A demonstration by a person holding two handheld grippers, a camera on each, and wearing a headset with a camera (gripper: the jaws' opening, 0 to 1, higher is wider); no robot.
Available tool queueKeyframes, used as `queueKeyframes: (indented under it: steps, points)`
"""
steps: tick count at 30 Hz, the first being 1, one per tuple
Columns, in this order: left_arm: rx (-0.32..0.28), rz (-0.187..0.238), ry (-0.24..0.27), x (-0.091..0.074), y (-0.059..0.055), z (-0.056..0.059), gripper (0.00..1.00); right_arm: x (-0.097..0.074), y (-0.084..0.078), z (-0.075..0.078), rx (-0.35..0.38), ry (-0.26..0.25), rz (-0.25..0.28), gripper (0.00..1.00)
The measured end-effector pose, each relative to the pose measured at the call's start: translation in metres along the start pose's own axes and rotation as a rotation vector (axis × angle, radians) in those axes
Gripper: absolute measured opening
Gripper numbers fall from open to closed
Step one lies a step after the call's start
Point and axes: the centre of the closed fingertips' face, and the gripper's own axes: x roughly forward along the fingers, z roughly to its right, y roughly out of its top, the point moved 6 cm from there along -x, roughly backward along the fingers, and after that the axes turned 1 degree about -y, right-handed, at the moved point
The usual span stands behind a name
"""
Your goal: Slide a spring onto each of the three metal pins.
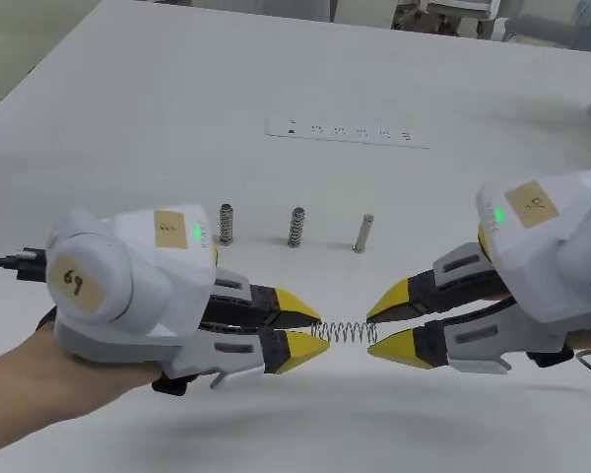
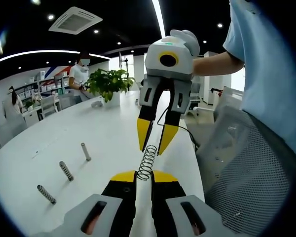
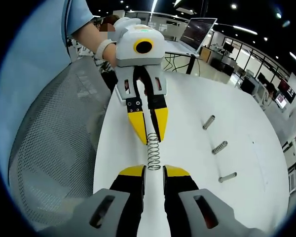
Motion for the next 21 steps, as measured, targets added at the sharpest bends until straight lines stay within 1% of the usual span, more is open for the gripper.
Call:
queueKeyframes:
  steps: [2,8,15,19,21]
  points:
    - [0.001,0.001,-0.001,0.0,0.001,0.0,0.03,0.0,0.001,0.0,-0.003,0.002,0.003,0.09]
    - [-0.001,0.0,-0.006,0.001,0.001,0.0,0.03,0.0,0.003,0.001,-0.011,0.017,-0.001,0.08]
    - [0.008,-0.01,-0.025,0.002,0.0,0.001,0.03,-0.002,0.007,0.0,-0.024,0.054,-0.032,0.08]
    - [0.031,-0.026,-0.036,0.003,-0.001,0.002,0.03,-0.003,0.012,-0.001,-0.04,0.075,-0.052,0.07]
    - [0.042,-0.035,-0.04,0.004,-0.001,0.003,0.03,-0.003,0.011,0.0,-0.047,0.084,-0.058,0.07]
